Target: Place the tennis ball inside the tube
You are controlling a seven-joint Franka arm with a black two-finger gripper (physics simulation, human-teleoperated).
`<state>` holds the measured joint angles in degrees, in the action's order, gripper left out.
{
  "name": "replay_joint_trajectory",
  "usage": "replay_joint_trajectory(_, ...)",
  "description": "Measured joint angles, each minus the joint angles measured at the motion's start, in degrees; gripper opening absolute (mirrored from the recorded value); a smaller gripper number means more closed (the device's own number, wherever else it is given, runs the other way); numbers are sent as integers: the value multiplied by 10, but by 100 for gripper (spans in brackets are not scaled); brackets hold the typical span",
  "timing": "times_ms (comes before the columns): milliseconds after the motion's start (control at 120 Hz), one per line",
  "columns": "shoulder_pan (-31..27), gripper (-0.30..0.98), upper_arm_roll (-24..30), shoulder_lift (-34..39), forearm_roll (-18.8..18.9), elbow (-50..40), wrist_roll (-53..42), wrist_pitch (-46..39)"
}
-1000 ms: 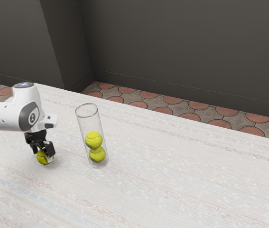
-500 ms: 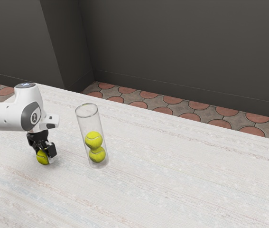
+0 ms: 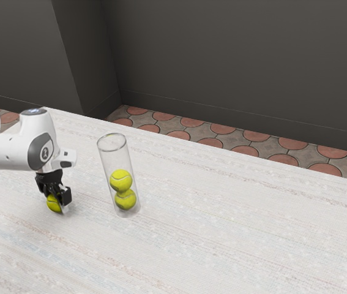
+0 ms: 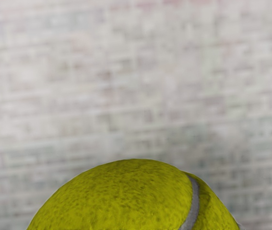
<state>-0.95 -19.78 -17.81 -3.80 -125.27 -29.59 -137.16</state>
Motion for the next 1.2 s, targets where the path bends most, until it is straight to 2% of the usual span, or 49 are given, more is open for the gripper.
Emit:
replay_joint_trajectory(308,1,28,0,49,11,11,12,26)
replay_joint_trajectory(708,1,26,18,84,18,193,42,194)
replay_joint_trajectory(908,0,29,53,82,13,286,62,285)
replay_joint_trajectory(1200,0,31,123,105,7,296,106,348)
